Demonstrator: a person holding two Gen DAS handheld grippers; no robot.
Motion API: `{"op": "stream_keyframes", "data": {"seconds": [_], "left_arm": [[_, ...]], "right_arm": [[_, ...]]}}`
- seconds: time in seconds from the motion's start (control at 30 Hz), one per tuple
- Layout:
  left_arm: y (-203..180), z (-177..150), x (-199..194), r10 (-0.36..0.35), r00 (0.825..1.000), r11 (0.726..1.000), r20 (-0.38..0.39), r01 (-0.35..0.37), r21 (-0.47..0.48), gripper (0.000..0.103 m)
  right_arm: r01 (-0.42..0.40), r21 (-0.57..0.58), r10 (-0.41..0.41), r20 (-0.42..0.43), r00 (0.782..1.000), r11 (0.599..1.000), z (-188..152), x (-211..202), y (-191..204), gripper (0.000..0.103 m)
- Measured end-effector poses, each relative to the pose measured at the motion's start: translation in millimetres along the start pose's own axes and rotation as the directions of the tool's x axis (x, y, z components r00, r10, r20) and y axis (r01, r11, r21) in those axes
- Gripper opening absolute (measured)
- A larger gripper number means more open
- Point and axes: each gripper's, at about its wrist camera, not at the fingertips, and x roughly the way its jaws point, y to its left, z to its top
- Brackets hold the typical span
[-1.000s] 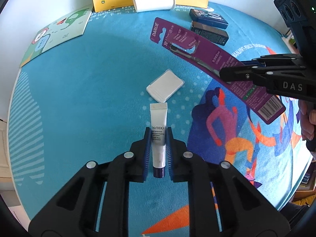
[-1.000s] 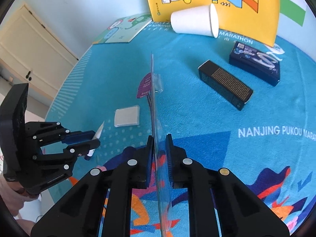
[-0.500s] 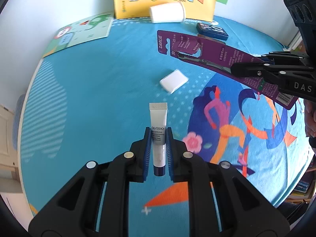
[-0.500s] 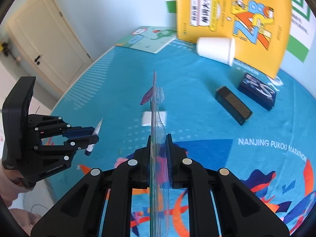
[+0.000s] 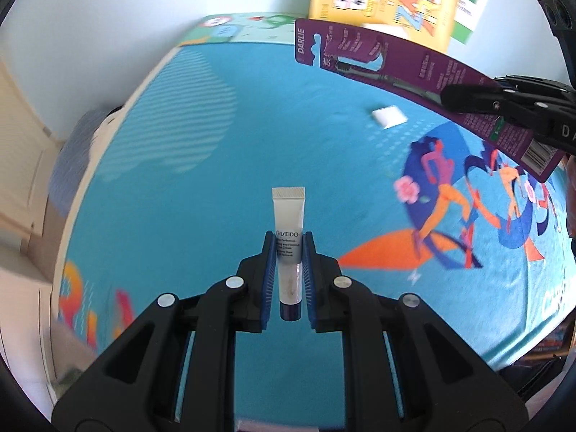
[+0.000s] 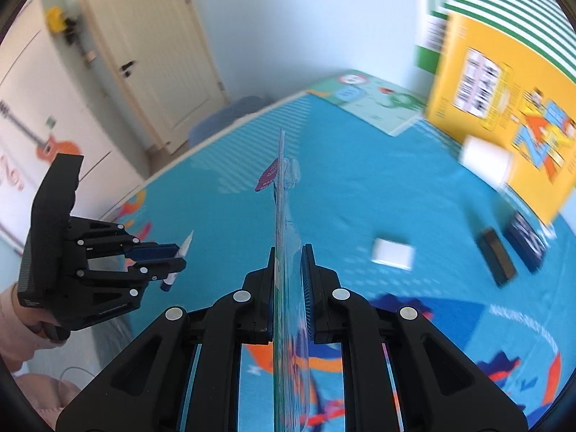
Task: Collect trash
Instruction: 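Carry the tube and toothbrush package over the teal wastebasket and open both grippers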
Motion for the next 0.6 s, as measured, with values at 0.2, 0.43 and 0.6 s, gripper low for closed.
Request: {"op": "stream_keyframes", "data": {"seconds": [0.2, 0.43, 0.6], "left_arm": [[43, -44, -26, 0.075, 0.997, 0.991, 0.001, -0.075, -0.110, 0.013], [95, -109, -61, 0.168, 0.986, 0.951, -0.015, -0.166, -0.260, 0.013], [129, -161, -84, 0.223, 0.974, 0.901, -0.039, -0.221, -0.374, 0.013]], "right_arm": [[-0.098, -0.117, 0.095, -0.027, 0.995, 0.988, 12, 18, 62, 0.013], [-0.228, -0.273, 0.210, -0.092, 0.973, 0.935, 22, 43, 153, 0.013], [-0.309, -0.379, 0.272, -0.150, 0.951, 0.873, 24, 61, 216, 0.013]]}}
